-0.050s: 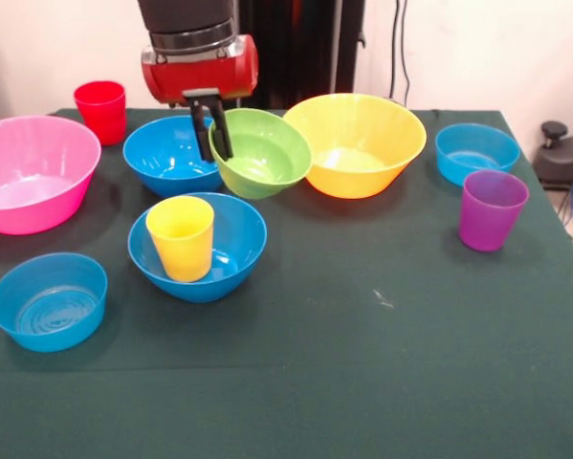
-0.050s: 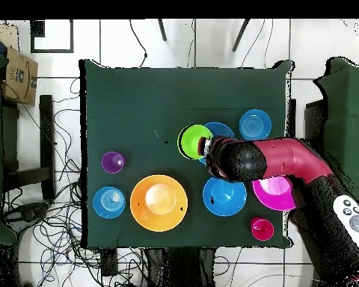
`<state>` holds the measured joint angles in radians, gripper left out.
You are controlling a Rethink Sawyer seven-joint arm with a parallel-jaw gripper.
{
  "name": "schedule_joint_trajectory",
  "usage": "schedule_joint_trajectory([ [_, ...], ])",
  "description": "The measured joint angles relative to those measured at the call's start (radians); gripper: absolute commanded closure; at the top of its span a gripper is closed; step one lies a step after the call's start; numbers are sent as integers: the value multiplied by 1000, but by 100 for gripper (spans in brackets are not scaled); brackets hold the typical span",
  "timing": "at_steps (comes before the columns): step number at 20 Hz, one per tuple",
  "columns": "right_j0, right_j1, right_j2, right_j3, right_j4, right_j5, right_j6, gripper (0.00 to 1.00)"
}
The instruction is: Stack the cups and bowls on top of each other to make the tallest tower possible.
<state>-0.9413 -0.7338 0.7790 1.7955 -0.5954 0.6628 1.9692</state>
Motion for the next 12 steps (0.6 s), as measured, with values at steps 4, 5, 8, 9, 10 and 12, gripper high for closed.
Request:
schedule_joint_trajectory([
  [4, 9, -41, 11, 0, 8, 14, 0, 100],
  [5, 11, -49, 13, 0, 10, 18, 0, 100],
  [8, 27, -78, 23, -5, 23, 48, 0, 100],
  [9, 33, -86, 27, -10, 29, 63, 0, 100],
  [10, 36, -90, 29, -12, 33, 72, 0, 100],
  [12, 49, -103, 37, -28, 48, 110, 0, 100],
])
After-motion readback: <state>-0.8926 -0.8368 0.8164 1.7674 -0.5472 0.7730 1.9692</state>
